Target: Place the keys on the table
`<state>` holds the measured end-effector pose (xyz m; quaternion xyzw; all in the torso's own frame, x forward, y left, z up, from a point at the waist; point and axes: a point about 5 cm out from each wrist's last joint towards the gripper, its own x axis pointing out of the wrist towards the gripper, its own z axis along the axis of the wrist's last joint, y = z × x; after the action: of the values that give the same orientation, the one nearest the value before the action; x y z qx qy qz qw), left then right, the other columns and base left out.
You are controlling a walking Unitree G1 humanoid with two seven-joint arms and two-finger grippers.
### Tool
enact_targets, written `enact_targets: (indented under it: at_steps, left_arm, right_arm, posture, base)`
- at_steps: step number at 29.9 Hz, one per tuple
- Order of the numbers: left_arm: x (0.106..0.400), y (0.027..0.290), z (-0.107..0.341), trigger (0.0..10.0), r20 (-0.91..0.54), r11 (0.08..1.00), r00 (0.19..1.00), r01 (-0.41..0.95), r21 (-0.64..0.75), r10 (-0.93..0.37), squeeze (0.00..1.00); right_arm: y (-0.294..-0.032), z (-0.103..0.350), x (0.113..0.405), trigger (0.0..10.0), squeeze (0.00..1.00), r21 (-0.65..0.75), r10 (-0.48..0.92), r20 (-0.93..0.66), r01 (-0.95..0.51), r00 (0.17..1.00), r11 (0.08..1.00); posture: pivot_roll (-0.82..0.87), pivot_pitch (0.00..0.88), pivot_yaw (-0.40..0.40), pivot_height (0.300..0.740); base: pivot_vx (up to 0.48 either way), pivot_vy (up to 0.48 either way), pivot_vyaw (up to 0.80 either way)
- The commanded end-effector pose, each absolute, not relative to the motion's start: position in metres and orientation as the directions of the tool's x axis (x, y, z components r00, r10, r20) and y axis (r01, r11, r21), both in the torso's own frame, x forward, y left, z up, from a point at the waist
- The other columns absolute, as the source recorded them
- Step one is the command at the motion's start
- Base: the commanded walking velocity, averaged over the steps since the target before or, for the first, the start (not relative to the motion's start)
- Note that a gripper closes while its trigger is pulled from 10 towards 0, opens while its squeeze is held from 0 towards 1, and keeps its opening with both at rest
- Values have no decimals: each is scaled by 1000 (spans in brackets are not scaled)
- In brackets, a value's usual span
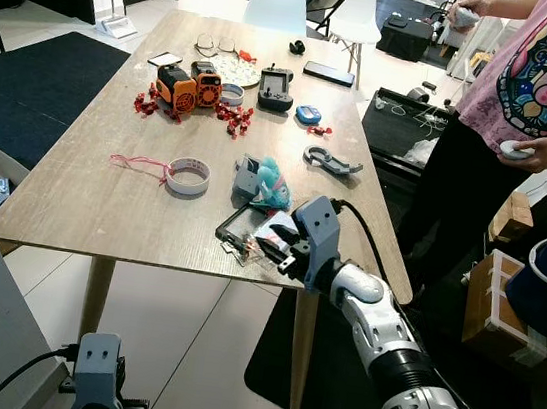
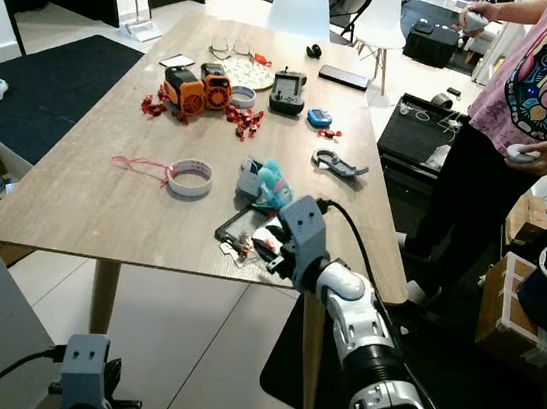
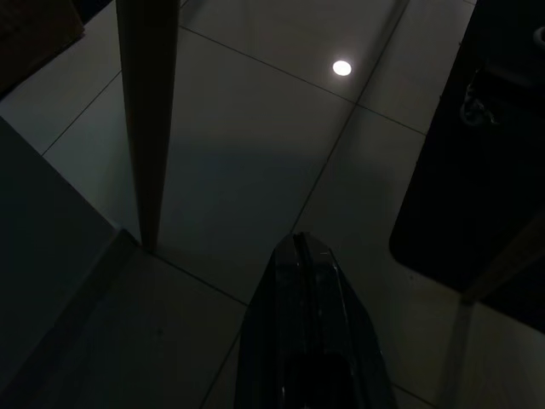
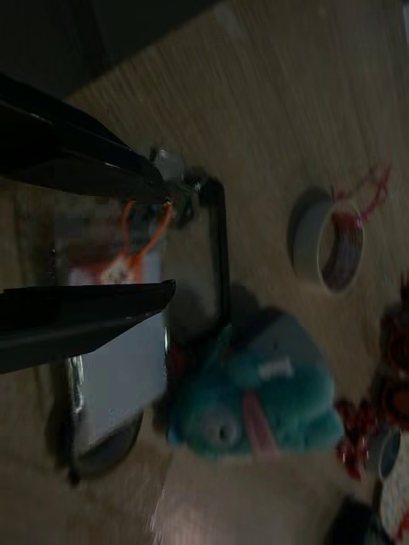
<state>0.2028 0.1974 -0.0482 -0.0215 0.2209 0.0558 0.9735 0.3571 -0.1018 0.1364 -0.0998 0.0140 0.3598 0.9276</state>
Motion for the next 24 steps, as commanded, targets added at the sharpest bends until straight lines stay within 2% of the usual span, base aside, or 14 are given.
enact_targets:
  at_steps: [1,5,7,10,11,12,13,14,15,16,17,19,22,24]
  left_arm:
    - [197,196,-54,10000,-463,993,882,-114,-22,91,0]
    - [197,196,-53,10000,-464,994,882,-110,-20,88,0]
    - [197,196,-53,10000,-462,994,882,-111,-19,90,0]
    - [197,198,-53,10000,-461,993,882,-119,-18,97,0]
    - [196,200,-54,10000,-464,992,880,-126,-17,104,0]
    - [196,200,-54,10000,-464,992,880,-126,-17,104,0]
    - [195,201,-54,10000,-466,992,878,-128,-15,106,0]
    - [194,201,-54,10000,-468,992,877,-129,-14,107,0]
    - [194,201,-54,10000,-468,992,877,-129,-14,107,0]
    - [192,202,-55,10000,-472,991,875,-132,-12,111,0]
    - [190,203,-56,10000,-478,991,871,-135,-10,114,0]
    - [187,205,-58,10000,-485,990,866,-138,-5,118,0]
    - [185,207,-58,10000,-491,990,863,-139,0,121,0]
    - [184,209,-59,10000,-495,990,860,-139,4,123,0]
  right_arm:
    - [-109,138,359,10000,0,-189,646,-115,-655,754,731]
    - [-125,125,356,10000,0,-224,625,-213,-660,751,717]
    - [-135,126,357,10000,0,-239,577,-183,-605,796,759]
    - [-166,134,363,10000,0,-202,367,-44,-368,929,908]
    - [-204,131,361,10000,0,-123,119,7,-118,993,985]
    - [-204,131,361,10000,0,-123,119,7,-118,993,985]
    - [-229,126,356,10000,0,-74,-51,14,52,999,996]
    - [-245,123,351,10000,0,-43,-158,12,158,987,986]
    - [-245,123,351,10000,0,-43,-158,12,158,987,986]
    - [-268,110,340,10000,0,15,-279,-32,280,960,960]
    - [-297,87,317,10000,0,67,-428,-114,437,897,897]
    - [-329,54,278,10000,0,88,-573,-242,606,783,790]
    - [-340,22,242,10000,0,26,-607,-361,658,708,753]
    - [-329,-12,214,10000,0,-28,-544,-512,620,665,784]
  posture:
    - [36,53,-63,740]
    - [37,50,-64,740]
    - [41,46,-67,740]
    - [43,44,-69,740]
    - [45,43,-71,740]
    - [45,43,-71,740]
    - [45,43,-71,740]
    - [45,42,-70,740]
    - [45,42,-70,740]
    - [45,41,-69,740]
    - [45,41,-68,740]
    - [48,43,-67,740]
    - [48,45,-64,740]
    - [47,47,-57,740]
  base:
    - [0,0,0]
    - [0,0,0]
    - [0,0,0]
    - [0,0,0]
    - [0,0,0]
    - [0,0,0]
    - [0,0,0]
    - [0,0,0]
    - [0,0,0]
    - [0,0,0]
    - [0,0,0]
    - [0,0,0]
    - [0,0,0]
    - [0,0,0]
